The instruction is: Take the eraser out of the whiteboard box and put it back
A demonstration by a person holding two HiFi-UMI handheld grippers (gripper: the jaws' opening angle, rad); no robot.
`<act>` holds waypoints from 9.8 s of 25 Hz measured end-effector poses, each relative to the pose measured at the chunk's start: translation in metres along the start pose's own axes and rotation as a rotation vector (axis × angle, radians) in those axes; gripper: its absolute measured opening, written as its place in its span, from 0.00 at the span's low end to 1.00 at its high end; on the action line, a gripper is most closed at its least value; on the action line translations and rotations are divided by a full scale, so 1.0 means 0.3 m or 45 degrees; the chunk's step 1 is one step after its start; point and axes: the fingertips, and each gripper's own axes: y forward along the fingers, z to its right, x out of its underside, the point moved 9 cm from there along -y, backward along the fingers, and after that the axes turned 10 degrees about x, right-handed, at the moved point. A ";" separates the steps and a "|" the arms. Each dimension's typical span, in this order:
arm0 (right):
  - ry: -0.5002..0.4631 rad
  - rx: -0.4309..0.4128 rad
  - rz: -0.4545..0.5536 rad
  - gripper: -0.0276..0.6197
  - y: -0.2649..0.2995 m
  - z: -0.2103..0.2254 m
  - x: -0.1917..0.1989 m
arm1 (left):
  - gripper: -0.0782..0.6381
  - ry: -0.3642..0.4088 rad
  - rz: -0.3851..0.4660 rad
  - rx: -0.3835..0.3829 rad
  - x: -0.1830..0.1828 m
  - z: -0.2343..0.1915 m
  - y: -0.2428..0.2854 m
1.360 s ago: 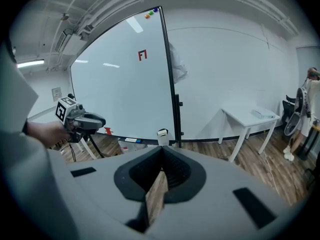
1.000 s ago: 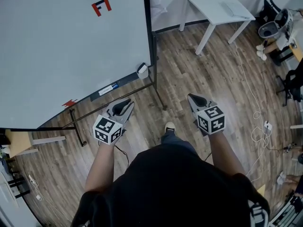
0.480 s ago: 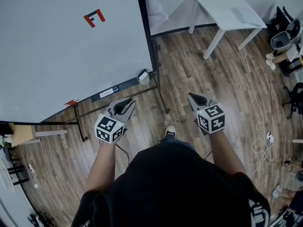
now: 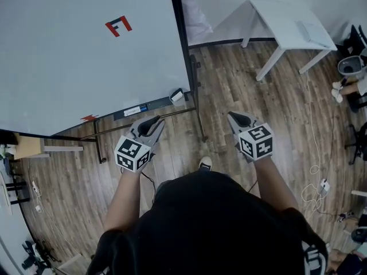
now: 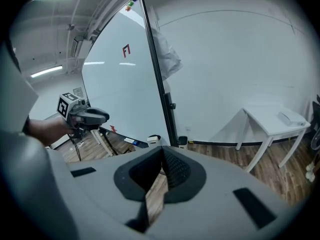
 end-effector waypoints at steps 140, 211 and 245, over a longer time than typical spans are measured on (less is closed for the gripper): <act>-0.051 -0.023 -0.296 0.04 0.294 0.078 0.071 | 0.32 0.054 -0.472 0.124 0.173 -0.389 0.547; -0.174 -0.043 -0.147 0.04 0.097 -0.039 0.052 | 0.31 -0.003 -0.330 -0.127 0.182 -0.190 0.144; -0.120 -0.027 -0.202 0.04 0.300 0.041 0.006 | 0.31 0.026 -0.269 0.027 0.019 -0.322 0.369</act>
